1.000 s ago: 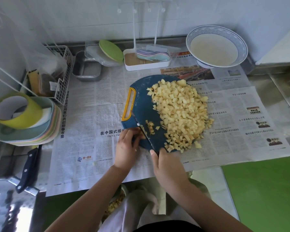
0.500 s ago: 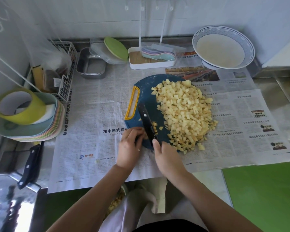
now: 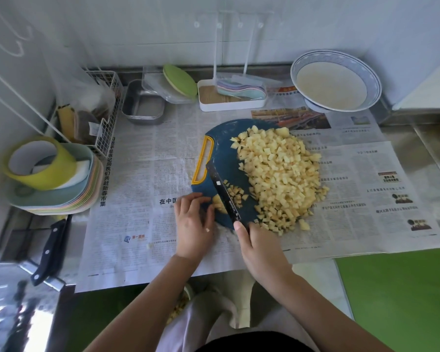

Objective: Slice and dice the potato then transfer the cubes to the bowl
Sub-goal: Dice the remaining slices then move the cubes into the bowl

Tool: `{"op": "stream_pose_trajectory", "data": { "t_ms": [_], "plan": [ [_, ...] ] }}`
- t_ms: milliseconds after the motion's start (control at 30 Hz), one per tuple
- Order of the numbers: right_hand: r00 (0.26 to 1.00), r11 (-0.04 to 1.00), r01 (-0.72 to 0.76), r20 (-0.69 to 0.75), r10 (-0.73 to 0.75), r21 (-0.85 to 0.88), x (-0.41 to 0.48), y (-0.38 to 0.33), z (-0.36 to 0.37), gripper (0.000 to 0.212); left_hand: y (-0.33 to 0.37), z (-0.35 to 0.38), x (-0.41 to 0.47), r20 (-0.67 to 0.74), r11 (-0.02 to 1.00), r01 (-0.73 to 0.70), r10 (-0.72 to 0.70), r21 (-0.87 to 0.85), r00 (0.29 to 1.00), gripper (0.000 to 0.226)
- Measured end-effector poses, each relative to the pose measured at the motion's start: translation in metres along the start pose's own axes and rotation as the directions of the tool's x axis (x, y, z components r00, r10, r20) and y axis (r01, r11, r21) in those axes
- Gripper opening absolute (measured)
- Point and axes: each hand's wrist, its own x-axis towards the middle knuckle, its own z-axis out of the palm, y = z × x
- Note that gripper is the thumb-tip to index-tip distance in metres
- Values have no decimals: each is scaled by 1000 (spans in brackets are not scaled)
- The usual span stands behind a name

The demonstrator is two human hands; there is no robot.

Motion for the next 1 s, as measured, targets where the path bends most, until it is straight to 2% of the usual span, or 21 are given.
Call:
{"op": "stream_pose_trajectory", "data": {
  "t_ms": [233,300,533,667,767,867,1000],
  "plan": [
    [999,979,37,11,-36,-202,-4,-1,5,38,-4,2,1,2,1000,-2,2,20,1000,6],
    [999,971,46,36,-39,-236,-2,0,5,37,-6,3,1,7,1000,-1,1,16,1000,6],
    [992,973,-8,122,37,-230,8,-2,-1,42,-10,4,2,6,1000,-24,24,-1,1000,5],
    [996,969,-10,82,31,-248,17,-5,4,42,-9,5,1,4,999,-33,33,16,999,7],
    [993,987,-61,87,74,-147,24,-1,6,48,-8,5,0,-6,999,-44,44,20,999,6],
    [980,979,-174,113,162,106,24,9,6,48,-6,3,-1,-12,1000,-24,23,-6,1000,7],
    [989,983,-144,54,138,116,13,12,9,47,-3,1,-1,-14,999,30,-30,-40,999,9]
  ]
}}
